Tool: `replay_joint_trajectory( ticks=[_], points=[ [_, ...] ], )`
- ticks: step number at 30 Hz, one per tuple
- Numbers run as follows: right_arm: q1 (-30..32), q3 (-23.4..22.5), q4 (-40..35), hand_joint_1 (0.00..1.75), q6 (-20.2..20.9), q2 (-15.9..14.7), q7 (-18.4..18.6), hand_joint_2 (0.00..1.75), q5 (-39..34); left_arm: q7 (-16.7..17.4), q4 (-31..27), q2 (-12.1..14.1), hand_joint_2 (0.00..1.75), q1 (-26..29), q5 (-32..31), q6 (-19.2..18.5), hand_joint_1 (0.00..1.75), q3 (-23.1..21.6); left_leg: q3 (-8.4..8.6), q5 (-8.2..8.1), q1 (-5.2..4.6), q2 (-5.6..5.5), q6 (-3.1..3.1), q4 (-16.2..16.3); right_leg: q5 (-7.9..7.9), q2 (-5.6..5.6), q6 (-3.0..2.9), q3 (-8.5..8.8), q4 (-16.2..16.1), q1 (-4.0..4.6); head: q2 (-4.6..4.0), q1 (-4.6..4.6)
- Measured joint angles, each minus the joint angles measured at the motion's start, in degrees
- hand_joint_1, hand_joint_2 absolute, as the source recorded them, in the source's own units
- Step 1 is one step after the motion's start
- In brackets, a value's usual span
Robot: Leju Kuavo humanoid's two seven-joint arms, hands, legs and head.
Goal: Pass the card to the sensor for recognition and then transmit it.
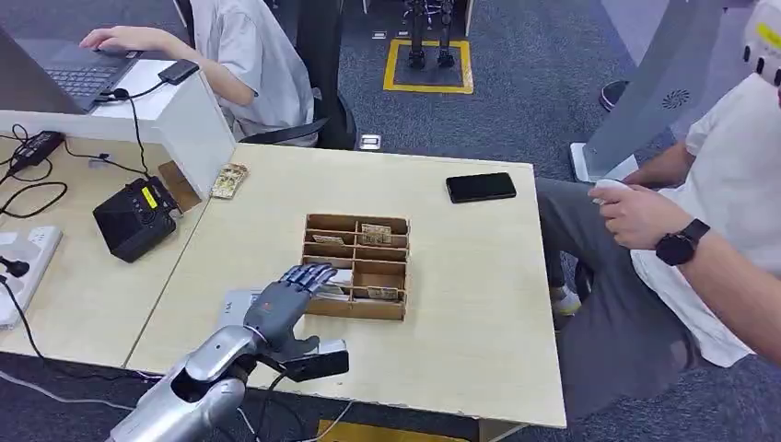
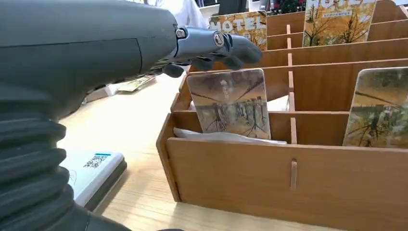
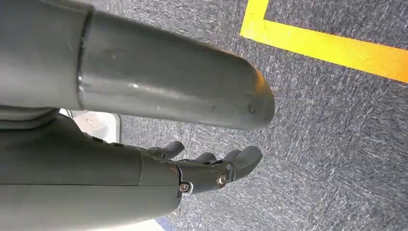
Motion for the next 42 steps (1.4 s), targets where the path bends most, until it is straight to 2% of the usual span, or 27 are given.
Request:
replay_joint_trajectory(
  ticks=[14,24,39,42],
  points=[
    [0.05,0.0,0.0,0.0,0.02,0.0,0.15,0.0,0.04,0.04,0.28,-1.09,1.75,0.17,0.55,0.98,0.0,1.36,0.0,0.0,0.0,0.0,0.0,0.0,0.0,0.0,0.0,0.0,0.0,0.0,0.0,0.02],
    [0.04,0.0,0.0,0.0,-0.04,0.0,0.0,0.0,0.04,-0.48,-0.52,-3.76,1.75,-0.36,3.1,1.55,0.0,3.65,0.0,0.0,0.0,0.0,0.0,0.0,0.0,0.0,0.0,0.0,0.0,0.0,0.0,0.02],
    [0.04,0.0,0.0,0.0,-0.02,0.0,0.13,0.0,0.04,-0.77,-0.57,-4.31,1.75,-0.62,4.15,1.46,0.0,4.85,0.0,0.0,0.0,0.0,0.0,0.0,0.0,0.0,0.0,0.0,0.0,0.0,0.0,0.02],
    [0.03,0.11,0.0,0.0,0.02,0.0,0.13,0.0,0.04,-0.53,-0.5,-4.63,1.75,-0.68,2.5,2.22,0.0,4.87,0.0,0.0,0.0,0.0,0.0,0.0,0.0,0.0,0.0,0.0,0.0,0.0,0.0,0.02]
  ],
)
